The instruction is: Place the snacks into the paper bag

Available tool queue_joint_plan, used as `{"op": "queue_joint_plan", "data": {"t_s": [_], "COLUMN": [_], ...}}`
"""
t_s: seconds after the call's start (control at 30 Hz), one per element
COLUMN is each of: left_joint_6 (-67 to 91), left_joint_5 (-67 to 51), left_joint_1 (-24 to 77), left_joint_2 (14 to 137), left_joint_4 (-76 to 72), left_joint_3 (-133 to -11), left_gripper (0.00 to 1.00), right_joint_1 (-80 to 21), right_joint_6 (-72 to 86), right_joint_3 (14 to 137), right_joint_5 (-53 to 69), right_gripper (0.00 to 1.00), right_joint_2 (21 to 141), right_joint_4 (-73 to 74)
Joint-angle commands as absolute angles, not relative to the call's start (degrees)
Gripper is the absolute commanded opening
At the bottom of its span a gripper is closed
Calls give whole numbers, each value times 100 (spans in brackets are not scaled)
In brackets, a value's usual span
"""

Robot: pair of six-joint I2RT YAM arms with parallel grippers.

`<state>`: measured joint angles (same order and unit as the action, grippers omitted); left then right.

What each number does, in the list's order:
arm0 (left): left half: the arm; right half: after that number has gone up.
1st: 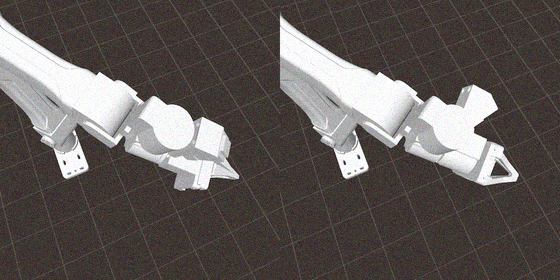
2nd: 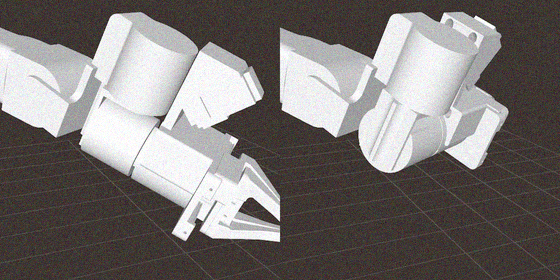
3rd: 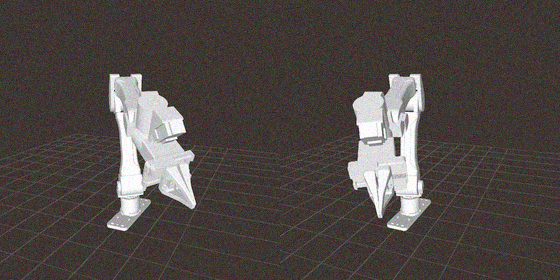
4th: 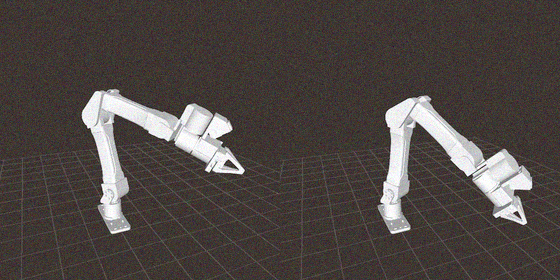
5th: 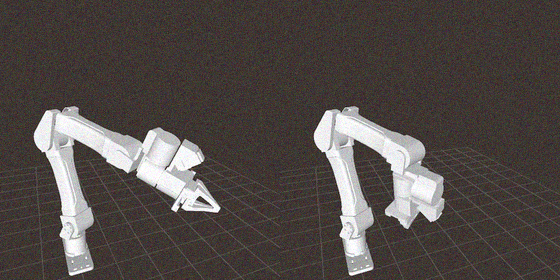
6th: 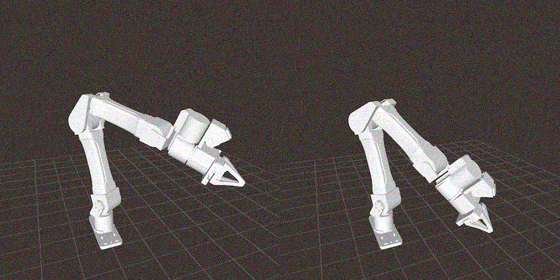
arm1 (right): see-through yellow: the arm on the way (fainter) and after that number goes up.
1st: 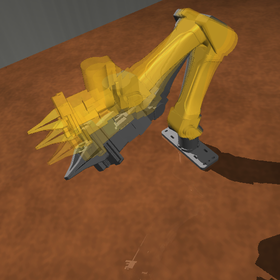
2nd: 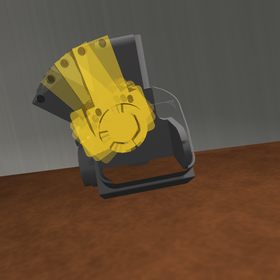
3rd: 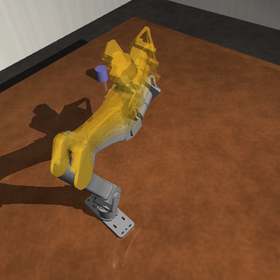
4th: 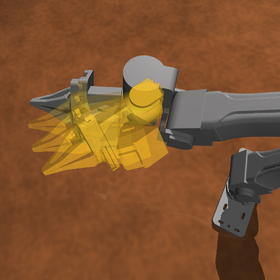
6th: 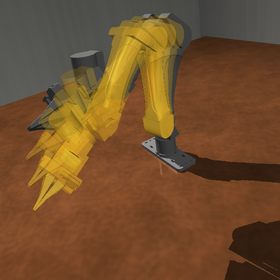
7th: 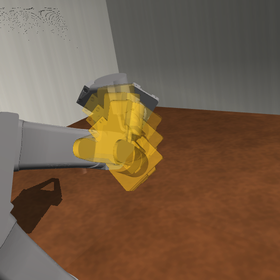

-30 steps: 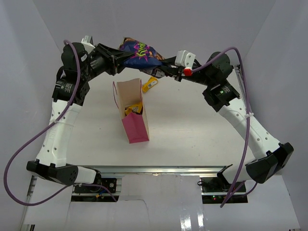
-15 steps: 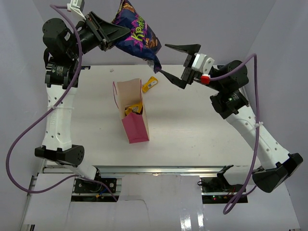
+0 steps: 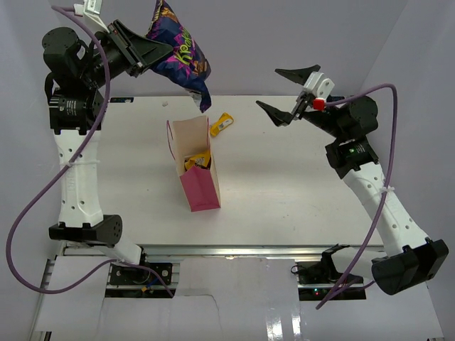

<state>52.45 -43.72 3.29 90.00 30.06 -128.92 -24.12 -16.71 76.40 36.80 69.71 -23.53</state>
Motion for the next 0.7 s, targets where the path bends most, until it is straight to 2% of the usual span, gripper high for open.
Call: {"op": "queue_joint_plan", "data": {"t_s": [0.0,0.27,0.67], "left_joint_6": [4694,3956,3393], "left_joint_5": [-3947,-3665,-3604], "left_joint_1": [281,272,281], "left_joint_2": [8411,8095,7515], "left_joint_4": [2882,3427,3832], "left_joint_3": [-13052,-12367,-11558], "left_gripper": [0,0,0], "right_joint_1": [-1962,-1398,-1090], "right_joint_6": [-1248,-1178,-1099], "right_joint_3": [7384,6646,6109], "right_joint_5": [3656,3665,3656], "right_gripper": [90,91,90], "right_joint_2": [6724,6513,6451], "right_joint_4": [-2496,-2241,-2127]}}
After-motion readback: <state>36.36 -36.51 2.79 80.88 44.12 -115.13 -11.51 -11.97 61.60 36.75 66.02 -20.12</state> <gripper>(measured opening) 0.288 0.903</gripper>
